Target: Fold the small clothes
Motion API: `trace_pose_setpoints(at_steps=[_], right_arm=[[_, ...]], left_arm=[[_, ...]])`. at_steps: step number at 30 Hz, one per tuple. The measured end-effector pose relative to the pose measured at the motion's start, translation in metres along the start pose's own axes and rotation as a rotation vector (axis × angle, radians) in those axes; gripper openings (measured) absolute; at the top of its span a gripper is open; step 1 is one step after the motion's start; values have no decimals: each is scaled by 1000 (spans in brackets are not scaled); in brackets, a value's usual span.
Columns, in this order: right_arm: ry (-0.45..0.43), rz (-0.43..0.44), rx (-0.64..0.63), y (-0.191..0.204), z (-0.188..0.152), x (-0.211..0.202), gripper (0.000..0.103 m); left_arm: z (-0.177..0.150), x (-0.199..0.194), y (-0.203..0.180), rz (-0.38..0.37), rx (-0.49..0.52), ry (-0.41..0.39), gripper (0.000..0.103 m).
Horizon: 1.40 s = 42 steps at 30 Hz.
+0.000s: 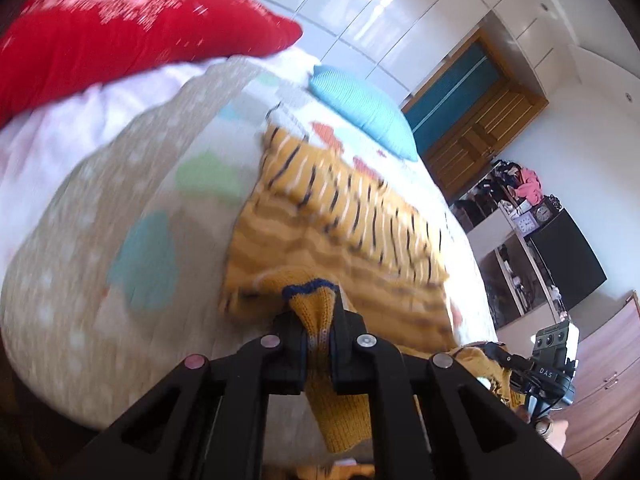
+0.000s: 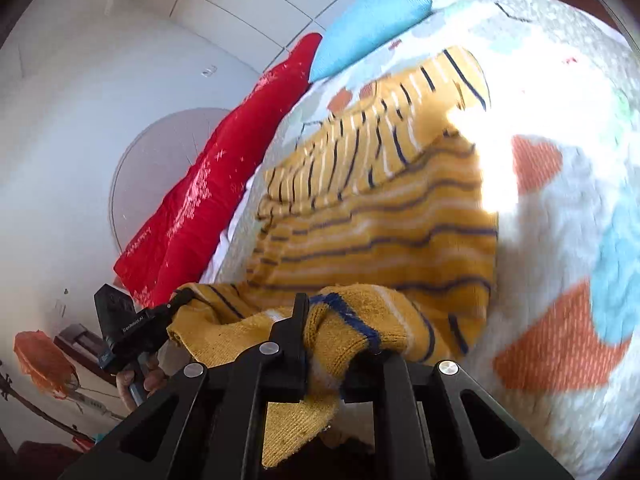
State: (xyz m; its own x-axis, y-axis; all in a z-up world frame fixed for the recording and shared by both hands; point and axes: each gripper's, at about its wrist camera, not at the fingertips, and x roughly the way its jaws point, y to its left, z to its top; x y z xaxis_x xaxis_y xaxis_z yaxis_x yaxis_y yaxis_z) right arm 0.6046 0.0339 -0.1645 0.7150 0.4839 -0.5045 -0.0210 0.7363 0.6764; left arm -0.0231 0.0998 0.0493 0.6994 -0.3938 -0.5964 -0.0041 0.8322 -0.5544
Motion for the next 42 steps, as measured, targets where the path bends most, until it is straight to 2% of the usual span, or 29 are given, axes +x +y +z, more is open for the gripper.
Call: trace_pose_setpoints(at_steps=[3, 6, 9, 14, 18, 22, 25, 26, 27, 30, 32, 37, 40, 42], right_arm=[[-46, -18, 14, -6, 49, 17, 12], [-55, 7, 98, -23, 86, 37, 12], [-55, 1, 165, -39, 115, 54, 12], [-38, 17, 235, -64, 151, 68, 12], [-48, 40, 301, -83, 179, 87, 14], [-43, 27, 364, -104, 203, 113, 14], [-34, 35, 429, -120, 217, 132, 24], [-39, 45, 450, -125, 219, 135, 34], [-50, 61, 471, -130, 222, 138, 39], [-80, 94, 518, -140, 231, 141, 41], [-85, 93, 526, -143, 236, 143, 42], [-99, 107, 591, -151, 244, 143, 43], [-123, 142, 669, -158, 248, 143, 53], [-141, 169, 707, -159, 249, 142, 66]], left_arm=[[43, 36, -10, 13, 15, -18, 7], [78, 82, -14, 65, 20, -8, 7], [97, 121, -11, 74, 3, 40, 7], [120, 161, 1, 65, -28, 89, 8], [145, 195, 19, 34, -125, 133, 9], [166, 227, 38, 19, -247, 175, 10], [176, 242, 54, -23, -352, 178, 18], [178, 244, 58, -40, -375, 178, 27], [180, 246, 62, -59, -400, 173, 37], [186, 247, 69, -88, -432, 146, 51], [190, 244, 72, -67, -434, 124, 57], [197, 238, 84, -23, -440, 108, 59], [194, 225, 82, -20, -403, 111, 60], [192, 215, 76, -11, -358, 113, 61]])
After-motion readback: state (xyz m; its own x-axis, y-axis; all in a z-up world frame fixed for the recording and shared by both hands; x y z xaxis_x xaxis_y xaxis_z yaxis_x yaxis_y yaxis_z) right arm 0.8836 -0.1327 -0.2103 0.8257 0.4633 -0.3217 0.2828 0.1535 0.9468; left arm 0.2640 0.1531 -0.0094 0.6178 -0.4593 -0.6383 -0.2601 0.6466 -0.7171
